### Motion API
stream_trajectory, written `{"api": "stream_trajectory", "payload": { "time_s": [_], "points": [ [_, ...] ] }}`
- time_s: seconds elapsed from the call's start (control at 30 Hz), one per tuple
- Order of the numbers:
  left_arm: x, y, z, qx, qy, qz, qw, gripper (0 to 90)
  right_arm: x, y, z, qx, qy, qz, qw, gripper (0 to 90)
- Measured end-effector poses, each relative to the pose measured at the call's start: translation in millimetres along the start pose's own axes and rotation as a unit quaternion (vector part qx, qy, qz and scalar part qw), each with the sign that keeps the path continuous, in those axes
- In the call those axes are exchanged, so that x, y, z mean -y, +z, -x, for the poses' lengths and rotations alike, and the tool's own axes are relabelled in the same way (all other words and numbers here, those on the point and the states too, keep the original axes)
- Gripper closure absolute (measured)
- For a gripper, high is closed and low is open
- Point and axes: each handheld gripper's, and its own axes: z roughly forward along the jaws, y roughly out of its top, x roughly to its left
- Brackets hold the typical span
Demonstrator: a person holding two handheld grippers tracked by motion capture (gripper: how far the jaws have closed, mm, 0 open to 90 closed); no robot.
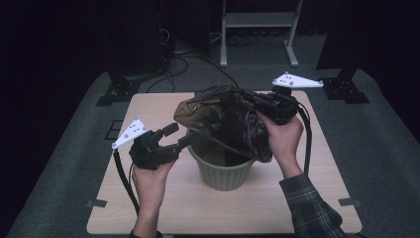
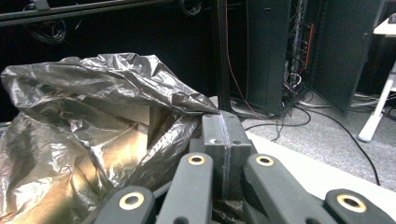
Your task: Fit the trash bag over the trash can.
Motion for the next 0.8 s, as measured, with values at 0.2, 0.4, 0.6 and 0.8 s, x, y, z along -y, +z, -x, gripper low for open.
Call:
{"api": "stream_trajectory", "payload": {
  "time_s": [0.2, 0.4, 0.6, 0.8],
  "points": [
    [-7.3, 18.3, -4.4, 0.003, -0.012, 0.001, 0.9999, 19.0, -0.3, -0.6, -4.5, -0.006, -0.006, 0.004, 1.0, 90.0],
    [-11.8, 30.4, -10.2, 0.03, 0.022, -0.028, 0.9989, 70.2, 0.0, -1.7, -3.3, -0.008, -0.013, 0.004, 0.9999, 90.0],
    [-27.0, 20.7, -28.2, 0.018, 0.059, -0.051, 0.9968, 88.4, -0.2, -6.1, 7.0, 0.006, -0.014, -0.005, 0.9999, 90.0],
    [-42.6, 21.4, -49.6, 0.003, 0.092, -0.076, 0.9929, 88.7, 0.5, 1.6, 25.7, 0.011, -0.019, -0.038, 0.999, 90.0]
  ]
}}
